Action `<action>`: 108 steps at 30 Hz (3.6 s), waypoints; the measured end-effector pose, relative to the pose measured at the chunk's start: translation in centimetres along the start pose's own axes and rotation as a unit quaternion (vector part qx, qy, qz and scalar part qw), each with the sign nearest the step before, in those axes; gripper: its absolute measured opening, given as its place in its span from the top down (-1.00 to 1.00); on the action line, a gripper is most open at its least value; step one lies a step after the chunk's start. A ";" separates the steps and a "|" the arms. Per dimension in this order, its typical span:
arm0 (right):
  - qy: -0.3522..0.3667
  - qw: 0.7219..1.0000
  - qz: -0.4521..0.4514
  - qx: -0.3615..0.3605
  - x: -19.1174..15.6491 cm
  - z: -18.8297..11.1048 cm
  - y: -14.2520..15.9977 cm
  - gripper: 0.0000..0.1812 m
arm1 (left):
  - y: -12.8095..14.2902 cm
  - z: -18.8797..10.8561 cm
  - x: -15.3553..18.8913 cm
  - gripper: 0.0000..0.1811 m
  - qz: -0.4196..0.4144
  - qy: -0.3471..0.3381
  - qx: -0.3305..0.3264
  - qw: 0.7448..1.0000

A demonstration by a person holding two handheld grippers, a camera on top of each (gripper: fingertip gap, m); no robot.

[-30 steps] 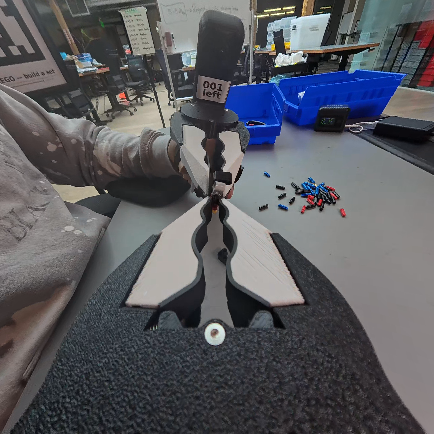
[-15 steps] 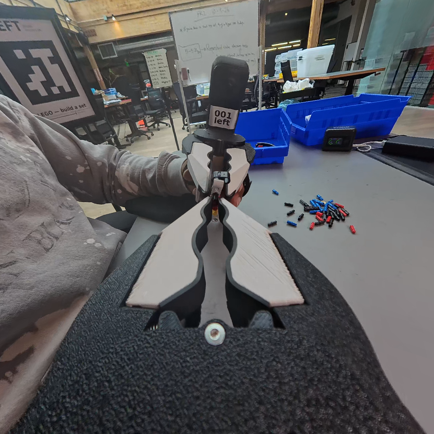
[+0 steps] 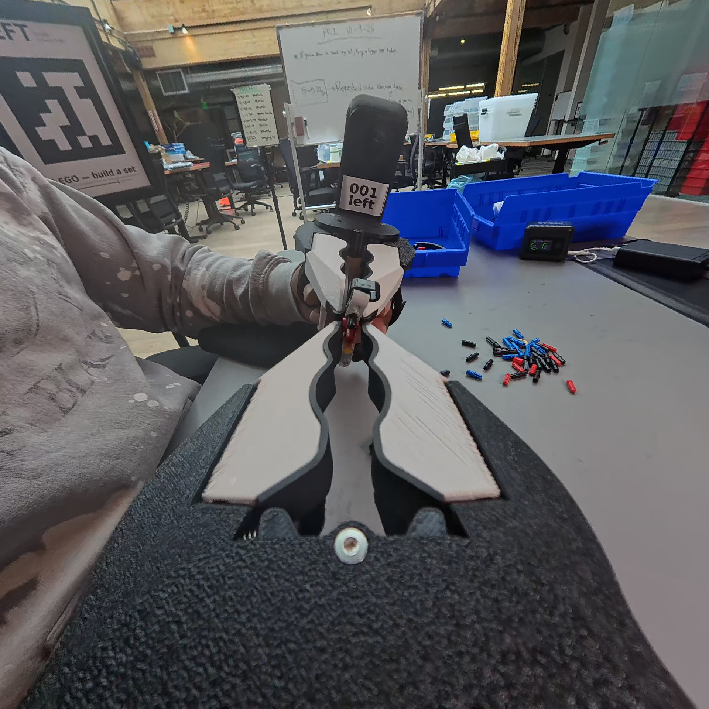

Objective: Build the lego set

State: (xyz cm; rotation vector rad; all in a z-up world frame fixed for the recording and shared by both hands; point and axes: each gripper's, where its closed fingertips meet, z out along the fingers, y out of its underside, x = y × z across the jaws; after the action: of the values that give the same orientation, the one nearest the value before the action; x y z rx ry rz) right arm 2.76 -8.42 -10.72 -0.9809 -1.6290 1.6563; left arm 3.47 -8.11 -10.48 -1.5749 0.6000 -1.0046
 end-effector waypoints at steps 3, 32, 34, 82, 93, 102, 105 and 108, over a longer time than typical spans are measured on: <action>-0.006 1.000 -0.007 0.009 -0.2 0.0 -0.2 0.93 | -0.1 0.0 0.2 0.93 0.002 0.004 0.000 1.000; 0.051 0.992 -0.089 -0.067 1.6 -0.6 2.2 0.93 | 5.1 -1.3 -4.2 0.93 0.016 -0.117 -0.169 0.978; 0.051 0.987 -0.101 -0.113 1.7 -0.4 3.9 0.93 | 5.7 -1.3 -4.7 0.93 0.022 -0.130 -0.185 0.974; 0.078 0.993 -0.025 -0.089 3.8 -2.1 1.7 0.95 | -2.5 -6.6 -3.5 0.93 0.022 -0.099 0.002 0.995; 0.064 0.955 -0.104 -0.271 2.0 0.2 9.5 0.71 | 0.3 -2.7 -1.5 0.93 0.016 -0.040 -0.044 0.998; 0.037 0.996 -0.040 -0.065 0.2 0.6 1.2 0.79 | 2.7 -0.7 -0.7 0.93 0.029 -0.022 -0.099 0.994; 0.037 0.996 -0.040 -0.068 0.5 0.3 1.2 0.92 | 2.6 -0.5 -0.7 0.93 0.036 -0.032 -0.097 0.994; 0.036 0.996 -0.046 -0.062 0.4 0.0 0.6 0.93 | 1.6 -0.5 -0.6 0.93 0.042 -0.038 -0.077 0.995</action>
State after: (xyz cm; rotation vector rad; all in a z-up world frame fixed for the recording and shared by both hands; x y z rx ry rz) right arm 2.60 -8.07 -11.32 -0.9990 -1.7179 1.4580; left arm 2.92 -8.26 -12.17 -1.7004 0.6991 -0.8485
